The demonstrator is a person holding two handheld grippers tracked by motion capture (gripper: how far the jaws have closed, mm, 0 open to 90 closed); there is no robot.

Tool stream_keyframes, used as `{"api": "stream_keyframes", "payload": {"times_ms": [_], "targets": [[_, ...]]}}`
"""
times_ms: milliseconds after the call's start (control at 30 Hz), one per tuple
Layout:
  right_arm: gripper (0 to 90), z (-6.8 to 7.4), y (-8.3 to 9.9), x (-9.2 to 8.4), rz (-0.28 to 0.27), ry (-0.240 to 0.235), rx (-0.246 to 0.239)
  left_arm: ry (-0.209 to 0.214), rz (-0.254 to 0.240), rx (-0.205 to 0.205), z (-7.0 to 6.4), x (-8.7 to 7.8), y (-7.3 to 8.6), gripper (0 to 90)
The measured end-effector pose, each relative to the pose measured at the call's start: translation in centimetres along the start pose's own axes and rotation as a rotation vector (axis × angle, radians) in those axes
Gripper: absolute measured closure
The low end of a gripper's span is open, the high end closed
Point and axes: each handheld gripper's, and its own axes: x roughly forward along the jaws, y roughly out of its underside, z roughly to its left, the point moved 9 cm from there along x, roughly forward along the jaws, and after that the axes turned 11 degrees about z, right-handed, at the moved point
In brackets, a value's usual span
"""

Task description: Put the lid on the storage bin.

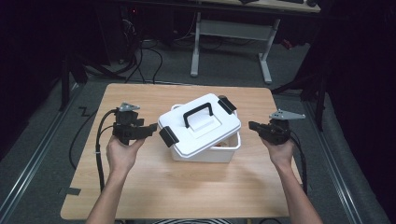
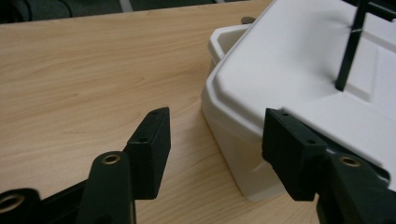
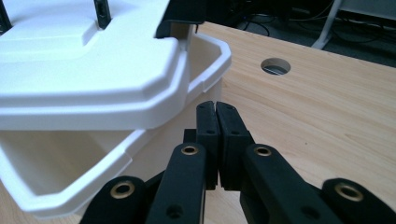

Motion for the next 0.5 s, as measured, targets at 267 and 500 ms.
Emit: {"api": "stream_keyframes", "payload": {"times_ms": [267, 500], "targets": [[90.0, 0.3, -1.5, 1.0, 0.008, -0.019, -0.006, -0.015, 0.020, -0.022, 0.5, 1.2, 1.0, 48.5], [90.0, 0.4, -2.4, 1.9, 0.040, -0.021, -0.017, -0.004, 0.041, -0.026, 0.2, 2.4, 1.0, 49.7]]}}
